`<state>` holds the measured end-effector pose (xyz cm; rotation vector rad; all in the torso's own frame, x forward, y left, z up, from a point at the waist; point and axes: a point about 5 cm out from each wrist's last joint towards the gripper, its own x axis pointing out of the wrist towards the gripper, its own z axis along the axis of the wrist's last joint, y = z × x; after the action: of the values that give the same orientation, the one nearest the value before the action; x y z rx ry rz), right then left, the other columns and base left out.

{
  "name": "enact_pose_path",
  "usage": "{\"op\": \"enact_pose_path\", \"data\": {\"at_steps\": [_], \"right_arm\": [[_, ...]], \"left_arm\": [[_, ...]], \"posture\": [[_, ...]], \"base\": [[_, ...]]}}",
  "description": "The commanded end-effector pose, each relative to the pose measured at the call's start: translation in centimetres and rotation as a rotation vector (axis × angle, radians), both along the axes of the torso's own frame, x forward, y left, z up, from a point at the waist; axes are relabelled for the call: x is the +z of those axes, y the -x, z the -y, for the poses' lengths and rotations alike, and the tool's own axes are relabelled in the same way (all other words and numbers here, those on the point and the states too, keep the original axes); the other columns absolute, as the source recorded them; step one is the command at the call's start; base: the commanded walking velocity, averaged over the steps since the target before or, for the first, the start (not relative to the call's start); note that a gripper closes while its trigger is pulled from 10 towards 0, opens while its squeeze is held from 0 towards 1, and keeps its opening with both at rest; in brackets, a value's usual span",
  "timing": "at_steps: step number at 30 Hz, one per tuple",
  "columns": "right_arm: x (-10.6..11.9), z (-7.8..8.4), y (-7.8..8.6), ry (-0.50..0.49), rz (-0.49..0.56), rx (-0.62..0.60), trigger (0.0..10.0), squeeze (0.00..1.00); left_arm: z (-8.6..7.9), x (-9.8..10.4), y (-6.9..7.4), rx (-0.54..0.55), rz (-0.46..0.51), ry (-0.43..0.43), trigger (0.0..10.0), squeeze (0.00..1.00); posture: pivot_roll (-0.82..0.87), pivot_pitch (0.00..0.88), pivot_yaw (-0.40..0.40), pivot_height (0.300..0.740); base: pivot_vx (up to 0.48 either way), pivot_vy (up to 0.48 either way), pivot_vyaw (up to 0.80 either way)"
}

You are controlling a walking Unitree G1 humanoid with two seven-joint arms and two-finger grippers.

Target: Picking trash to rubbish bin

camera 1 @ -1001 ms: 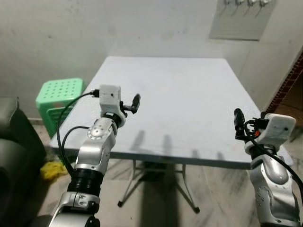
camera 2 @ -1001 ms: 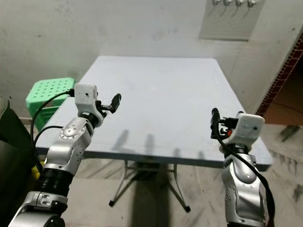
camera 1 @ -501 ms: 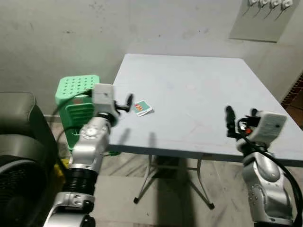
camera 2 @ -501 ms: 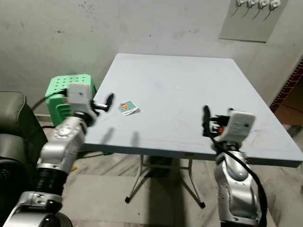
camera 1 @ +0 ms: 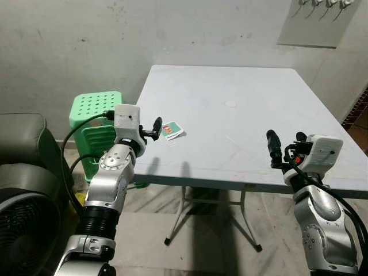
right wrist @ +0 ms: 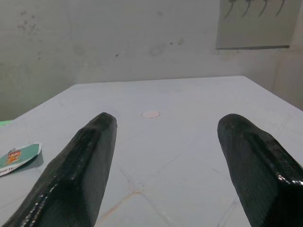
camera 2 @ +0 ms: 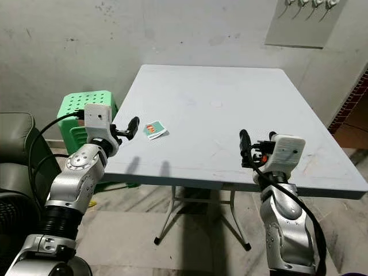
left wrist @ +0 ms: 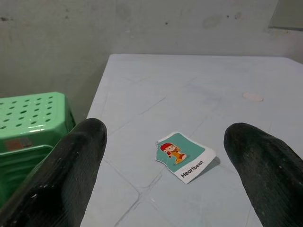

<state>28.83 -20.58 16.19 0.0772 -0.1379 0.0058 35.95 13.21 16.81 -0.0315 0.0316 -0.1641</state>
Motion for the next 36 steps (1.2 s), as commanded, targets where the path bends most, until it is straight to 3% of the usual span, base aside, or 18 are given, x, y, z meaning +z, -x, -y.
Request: {"op": "enact_pose_path", "data": {"at_steps": [1,4,9,16,20,24,36], "right_arm": [[0.4,-0.1,0.1,0.007,0.008,0.024,10.0,0.0],[0.7,0.0,0.0,0.018,0.015,0.039,10.0,0.0],[1.1,0.0,-0.1,0.019,0.019,0.066,10.0,0.0],[0.5,-0.7,0.2,0.051,-0.002,0.115,10.0,0.0],[0.1,-1.4,0.7,0.058,-0.009,0.162,10.0,0.0],[0.2,-1.9,0.7,0.063,0.0,0.186,10.0,0.0],[0.2,-2.2,1.0,0.06,0.0,0.197,10.0,0.0]], "left_arm": [[-0.2,0.0,0.2,-0.007,0.001,-0.054,10.0,0.0],[0.2,-0.6,0.5,-0.057,0.003,-0.139,10.0,0.0],[0.6,-0.9,0.7,-0.107,-0.002,-0.148,10.0,0.0],[0.5,-1.0,1.0,-0.097,-0.003,-0.112,10.0,0.0],[0.6,-1.2,1.9,-0.105,0.031,-0.09,10.0,0.0],[0.7,-1.8,2.3,-0.124,0.005,-0.068,10.0,0.0],[0.7,-1.8,2.8,-0.14,-0.003,-0.033,10.0,0.0]], "posture": [[-0.08,0.01,-0.017,0.74],[-0.08,0.018,-0.02,0.74],[-0.09,0.026,-0.019,0.74],[-0.09,0.03,-0.024,0.74],[-0.09,0.037,-0.029,0.74],[-0.08,0.044,-0.035,0.74],[-0.08,0.047,-0.036,0.74]], "base": [[0.0,0.0,0.0],[0.0,0.0,0.0],[0.0,0.0,0.0],[0.0,0.0,0.0],[0.0,0.0,0.0],[0.0,0.0,0.0],[0.082,0.0,0.0]]}}
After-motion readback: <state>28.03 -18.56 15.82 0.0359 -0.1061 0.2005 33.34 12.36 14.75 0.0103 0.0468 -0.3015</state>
